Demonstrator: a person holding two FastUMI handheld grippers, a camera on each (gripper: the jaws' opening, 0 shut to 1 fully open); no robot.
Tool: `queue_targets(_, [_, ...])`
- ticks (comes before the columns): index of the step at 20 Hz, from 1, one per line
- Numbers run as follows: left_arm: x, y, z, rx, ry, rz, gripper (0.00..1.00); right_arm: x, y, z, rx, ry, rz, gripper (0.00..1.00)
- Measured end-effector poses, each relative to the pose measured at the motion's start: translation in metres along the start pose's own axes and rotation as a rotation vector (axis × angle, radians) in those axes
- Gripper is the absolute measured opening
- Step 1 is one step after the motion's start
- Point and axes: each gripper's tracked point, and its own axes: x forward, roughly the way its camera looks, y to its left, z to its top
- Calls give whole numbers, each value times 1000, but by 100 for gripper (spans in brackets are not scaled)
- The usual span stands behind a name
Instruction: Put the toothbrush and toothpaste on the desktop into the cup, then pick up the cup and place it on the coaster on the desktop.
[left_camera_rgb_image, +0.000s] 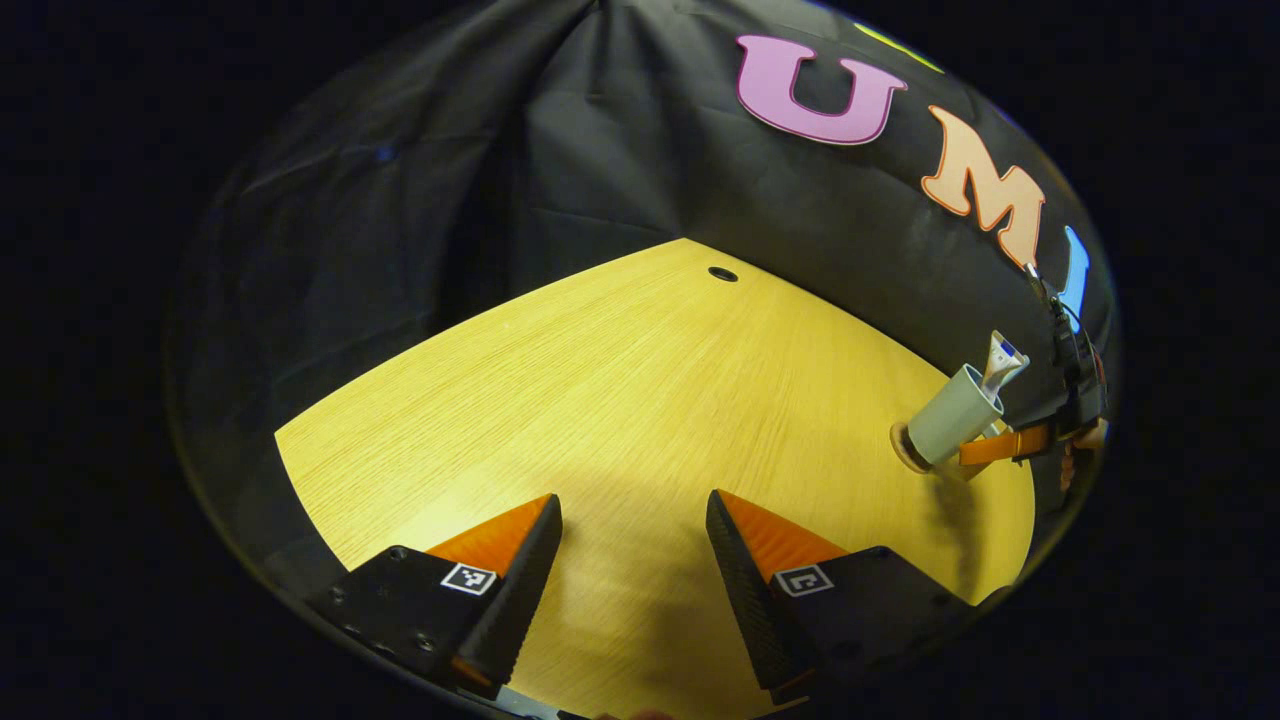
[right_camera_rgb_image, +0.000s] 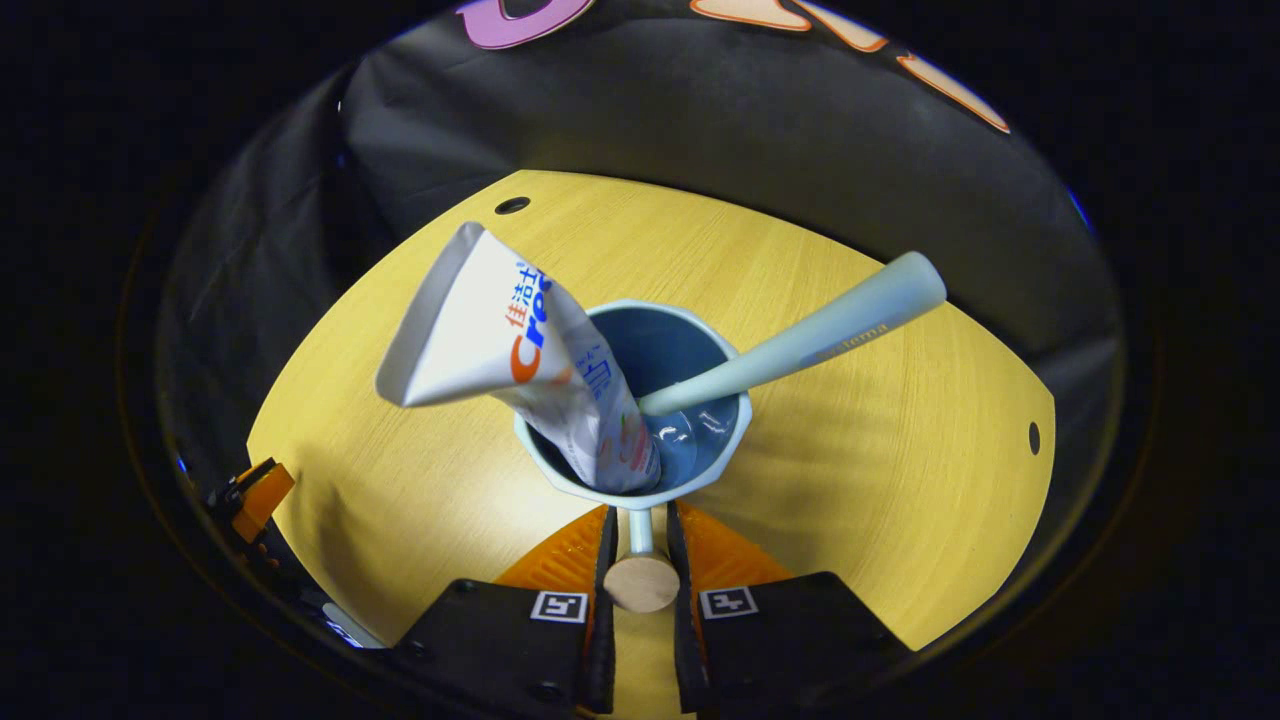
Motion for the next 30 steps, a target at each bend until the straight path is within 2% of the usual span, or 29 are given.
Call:
queue_targets(3, [2, 2, 0, -31, 8, 6, 85, 0, 1, -1, 1, 21, -1, 24])
queue_targets(4, [3, 3, -1, -36, 14, 6, 85, 0, 0, -1, -5, 31, -6, 27])
queue_targets(5, [4, 2, -1, -38, 21, 5, 85, -3, 0, -1, -8, 45, -6, 24])
queue_targets(7, [5, 2, -1, -31, 28, 1, 85, -3, 0, 0, 5, 41, -9, 27])
queue_targets(11, [1, -2, 3, 6, 25, -25, 85, -3, 1, -3, -15, 37, -17, 24])
queue_targets(12, [-1, -4, 6, 21, 21, -34, 85, -5, 1, -3, -24, 32, -23, 29])
queue_targets(13, [-2, -6, 9, 37, 18, -44, 85, -7, 4, -1, -25, 19, -17, 28])
queue_targets(15, [-6, -10, 13, 68, 15, -70, 85, -15, 5, 0, -8, -9, -17, 36])
queue_targets(16, [-8, -13, 16, 81, 14, -85, 85, -21, 8, 0, 8, -15, -5, 31])
queue_targets(17, [-9, -17, 19, 94, 16, -102, 85, -27, 8, -1, 20, -25, -5, 49])
queue_targets(20, [-12, -40, 24, 148, 28, -170, 85, -47, 8, -14, 79, -61, -9, 72])
queue_targets(21, [-14, -51, 24, 168, 31, -201, 85, -55, 11, -21, 113, -68, 0, 85])
queue_targets(23, [-15, -75, 24, 203, 41, -270, 84, -71, 13, -40, 194, -73, 16, 100])
queue_targets(26, [-20, -112, 24, 262, 49, -373, 84, -96, 8, -66, 308, -113, 1, 99])
queue_targets(27, [-20, -121, 24, 281, 47, -399, 84, -105, 4, -75, 338, -124, -13, 96])
queue_targets(28, [-20, -132, 25, 297, 49, -428, 85, -114, -1, -83, 363, -139, -33, 99])
queue_targets(30, [-22, -148, 24, 325, 64, -480, 84, -132, -13, -99, 408, -171, -86, 96])
